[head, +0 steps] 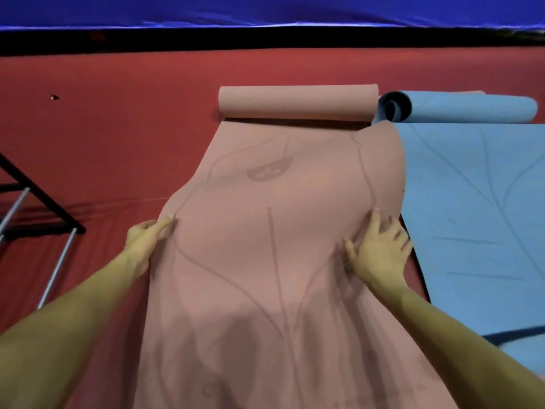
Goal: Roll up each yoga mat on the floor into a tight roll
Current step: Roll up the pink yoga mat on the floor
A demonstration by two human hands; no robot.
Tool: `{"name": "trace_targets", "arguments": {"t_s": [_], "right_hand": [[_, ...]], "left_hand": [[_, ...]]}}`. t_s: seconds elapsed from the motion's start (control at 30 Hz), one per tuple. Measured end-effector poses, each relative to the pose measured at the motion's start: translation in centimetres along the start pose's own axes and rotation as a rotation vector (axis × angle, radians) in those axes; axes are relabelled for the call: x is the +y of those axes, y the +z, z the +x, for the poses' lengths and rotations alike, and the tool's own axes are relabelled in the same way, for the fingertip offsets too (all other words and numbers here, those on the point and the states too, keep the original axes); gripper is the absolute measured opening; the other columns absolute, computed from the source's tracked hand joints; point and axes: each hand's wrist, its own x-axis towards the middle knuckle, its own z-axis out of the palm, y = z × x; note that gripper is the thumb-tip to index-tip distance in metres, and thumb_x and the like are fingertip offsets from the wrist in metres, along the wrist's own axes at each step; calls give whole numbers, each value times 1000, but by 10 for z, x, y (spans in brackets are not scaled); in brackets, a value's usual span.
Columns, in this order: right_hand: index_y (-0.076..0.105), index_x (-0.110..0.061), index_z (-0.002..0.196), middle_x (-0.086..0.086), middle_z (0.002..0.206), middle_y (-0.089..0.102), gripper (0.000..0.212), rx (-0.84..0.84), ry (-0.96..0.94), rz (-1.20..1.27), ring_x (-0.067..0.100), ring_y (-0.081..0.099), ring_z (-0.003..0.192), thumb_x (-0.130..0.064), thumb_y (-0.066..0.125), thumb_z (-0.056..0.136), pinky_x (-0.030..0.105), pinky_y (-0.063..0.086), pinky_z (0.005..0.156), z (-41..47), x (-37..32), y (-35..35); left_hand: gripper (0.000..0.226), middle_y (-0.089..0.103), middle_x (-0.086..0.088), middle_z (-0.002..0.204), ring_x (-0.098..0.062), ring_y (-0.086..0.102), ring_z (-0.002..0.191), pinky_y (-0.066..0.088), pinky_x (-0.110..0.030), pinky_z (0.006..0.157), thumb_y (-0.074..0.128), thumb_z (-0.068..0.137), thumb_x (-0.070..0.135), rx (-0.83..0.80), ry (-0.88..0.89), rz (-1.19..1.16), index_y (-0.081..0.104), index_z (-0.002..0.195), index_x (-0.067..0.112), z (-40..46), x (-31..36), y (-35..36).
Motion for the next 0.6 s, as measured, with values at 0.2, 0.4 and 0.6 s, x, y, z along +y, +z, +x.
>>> {"name": "trace_targets", "arguments": {"t_s": [0.2,0.4,0.6], "right_hand": [[11,-35,163,22,167,13,91,-14,-632,-44,51,12,153,-74,51,90,73,16,118,21,-130,-39],[-7,-52,159,8,169,-23,101,-463,-525,-209,54,-9,153,-85,51,83,81,25,108,44,-168,9],[-4,-41,164,13,171,-20,109,-805,-452,-229,47,10,156,-90,47,81,55,17,126,45,-162,66]], "left_hand": [[66,76,-11,109,-31,72,101,56,-48,90,87,73,61,-232,-258,23,71,118,16,59,52,17],[7,78,0,108,-16,73,90,59,-32,80,80,92,20,-58,84,-202,76,98,19,61,63,38],[19,76,-14,110,-27,70,100,55,-39,88,80,91,25,225,4,-25,76,104,11,63,-10,0]]}}
